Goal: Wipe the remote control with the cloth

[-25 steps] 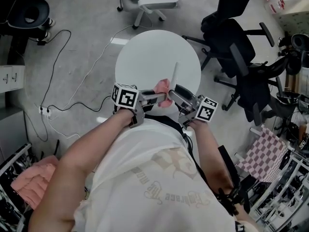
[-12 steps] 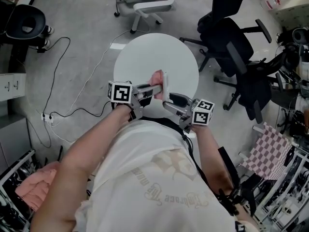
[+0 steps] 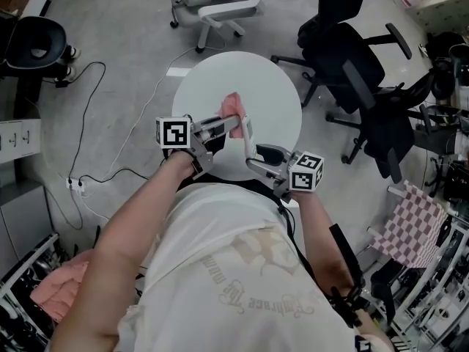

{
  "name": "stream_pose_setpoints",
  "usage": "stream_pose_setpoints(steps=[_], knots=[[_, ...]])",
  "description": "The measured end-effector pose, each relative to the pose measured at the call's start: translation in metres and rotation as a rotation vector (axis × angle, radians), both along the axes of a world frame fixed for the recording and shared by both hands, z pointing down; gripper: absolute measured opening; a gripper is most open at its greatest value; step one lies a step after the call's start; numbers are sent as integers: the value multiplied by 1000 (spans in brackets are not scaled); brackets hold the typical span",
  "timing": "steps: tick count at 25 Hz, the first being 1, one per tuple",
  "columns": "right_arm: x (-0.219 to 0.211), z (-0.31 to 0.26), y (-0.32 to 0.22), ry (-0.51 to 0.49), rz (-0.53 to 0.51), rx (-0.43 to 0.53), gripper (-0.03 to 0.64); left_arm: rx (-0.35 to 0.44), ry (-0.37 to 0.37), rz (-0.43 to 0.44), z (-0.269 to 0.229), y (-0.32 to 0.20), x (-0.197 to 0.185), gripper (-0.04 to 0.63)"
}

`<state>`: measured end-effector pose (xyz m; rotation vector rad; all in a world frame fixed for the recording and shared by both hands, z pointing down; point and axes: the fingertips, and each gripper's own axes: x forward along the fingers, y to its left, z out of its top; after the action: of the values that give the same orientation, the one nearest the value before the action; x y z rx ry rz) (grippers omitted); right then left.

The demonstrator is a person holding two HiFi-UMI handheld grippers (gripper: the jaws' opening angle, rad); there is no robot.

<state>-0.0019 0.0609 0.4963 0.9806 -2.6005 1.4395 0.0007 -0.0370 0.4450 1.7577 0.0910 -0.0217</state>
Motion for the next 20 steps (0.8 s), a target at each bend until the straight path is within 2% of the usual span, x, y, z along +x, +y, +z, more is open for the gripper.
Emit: stream_pose_setpoints(steps=[6, 8, 11, 14, 20], knots=[[10, 4, -12, 19, 34, -13, 242, -10, 21, 70, 1, 14, 4, 23], [12, 3, -17, 24, 51, -13, 242, -11, 10, 111, 5, 28, 6, 23], [13, 4, -29, 22, 72, -15, 241, 32, -30, 168, 17, 42, 5, 24], [15, 3, -36, 13, 79, -18, 239, 17, -35, 173, 22, 45, 5, 23], [13, -15, -41, -115, 106, 14, 239, 32, -77, 211, 36, 47, 1, 23]])
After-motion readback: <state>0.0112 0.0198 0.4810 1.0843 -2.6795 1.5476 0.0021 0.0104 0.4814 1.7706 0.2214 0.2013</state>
